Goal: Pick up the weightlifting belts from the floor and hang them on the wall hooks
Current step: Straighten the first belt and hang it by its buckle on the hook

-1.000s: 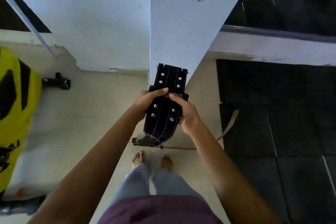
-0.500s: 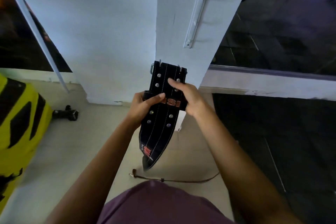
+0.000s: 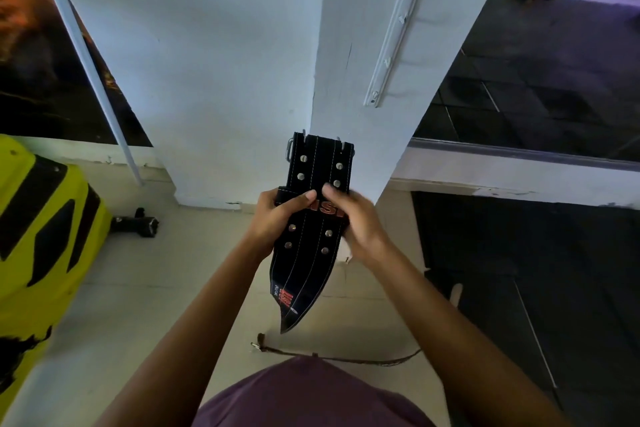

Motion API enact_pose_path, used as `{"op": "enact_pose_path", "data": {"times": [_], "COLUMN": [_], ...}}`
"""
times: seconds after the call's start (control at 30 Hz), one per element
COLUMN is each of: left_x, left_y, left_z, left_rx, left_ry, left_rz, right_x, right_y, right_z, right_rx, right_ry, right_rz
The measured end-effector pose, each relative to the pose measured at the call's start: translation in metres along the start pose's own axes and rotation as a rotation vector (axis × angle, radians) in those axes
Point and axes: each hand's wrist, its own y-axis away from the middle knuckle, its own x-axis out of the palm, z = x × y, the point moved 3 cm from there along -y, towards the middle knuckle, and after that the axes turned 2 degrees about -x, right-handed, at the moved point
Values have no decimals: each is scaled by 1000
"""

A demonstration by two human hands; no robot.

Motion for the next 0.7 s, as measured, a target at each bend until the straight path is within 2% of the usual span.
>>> {"op": "enact_pose_path", "data": {"times": [0.13,0.23,0.4,0.53,0.6,0.7], "left_x": [2,3,-7,-16,-17,-15], "left_y": [4,7,7,7,8,13], "left_z": [-4,-8,-11,-13,-14,-11], "left_rx": [24,44,52,49,48,41], "left_ry": [-27,-7,47,44,33,27], "left_rz": [12,-3,-76,-120,-124,-93], "right_x": [-12,-8,6,10,12,14], "right_y": [-37,-41,-1,39,46,37], "right_z": [56,63,4,-54,-63,-38], "right_rx": [11,27,75,130,141,58], "right_ry": [26,51,106,349,348,210], "right_rz": [-52,-22,120,196,177,156]}}
